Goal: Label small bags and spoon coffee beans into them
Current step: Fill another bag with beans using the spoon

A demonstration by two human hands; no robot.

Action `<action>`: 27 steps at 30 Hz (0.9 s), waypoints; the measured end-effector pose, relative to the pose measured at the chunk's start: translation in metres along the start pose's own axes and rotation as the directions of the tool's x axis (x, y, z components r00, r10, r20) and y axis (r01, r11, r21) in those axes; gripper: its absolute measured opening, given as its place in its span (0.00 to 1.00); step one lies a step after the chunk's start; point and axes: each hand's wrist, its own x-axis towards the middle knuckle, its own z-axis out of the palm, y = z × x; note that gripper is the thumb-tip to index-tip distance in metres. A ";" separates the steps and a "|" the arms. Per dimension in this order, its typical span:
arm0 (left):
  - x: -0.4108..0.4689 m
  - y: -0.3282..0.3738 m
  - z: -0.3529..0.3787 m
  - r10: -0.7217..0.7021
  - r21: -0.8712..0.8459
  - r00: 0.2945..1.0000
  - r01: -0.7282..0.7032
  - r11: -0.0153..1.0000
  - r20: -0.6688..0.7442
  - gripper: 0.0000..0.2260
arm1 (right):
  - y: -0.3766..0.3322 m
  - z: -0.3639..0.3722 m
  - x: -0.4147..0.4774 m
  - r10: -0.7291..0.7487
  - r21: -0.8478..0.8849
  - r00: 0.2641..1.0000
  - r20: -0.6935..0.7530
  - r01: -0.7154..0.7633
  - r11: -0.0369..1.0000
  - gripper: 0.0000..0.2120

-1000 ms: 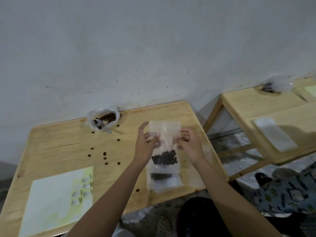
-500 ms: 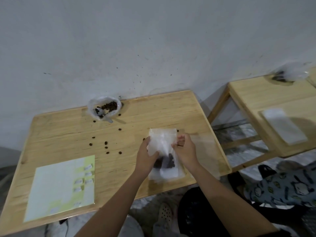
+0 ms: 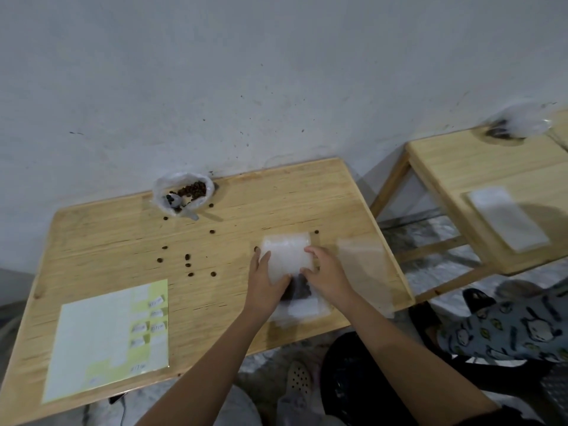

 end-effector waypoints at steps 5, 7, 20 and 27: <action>0.009 0.032 0.005 0.190 -0.014 0.977 -0.192 0.981 -0.095 0.22 | 0.007 -0.028 -0.001 0.023 -0.016 0.992 -0.124 -0.025 1.000 0.19; 0.013 0.052 0.016 0.286 -0.049 0.958 -0.287 0.957 -0.011 0.19 | 0.022 -0.044 -0.004 0.066 -0.007 0.977 -0.204 -0.069 0.998 0.17; -0.008 0.070 0.124 0.018 0.101 0.962 -0.047 0.994 0.273 0.30 | 0.085 -0.064 -0.035 0.410 0.088 0.873 -0.266 -0.401 0.912 0.21; -0.003 0.074 0.125 0.001 -0.018 0.966 0.003 1.000 0.260 0.26 | 0.088 -0.068 -0.025 0.451 0.133 0.840 -0.302 -0.431 0.892 0.21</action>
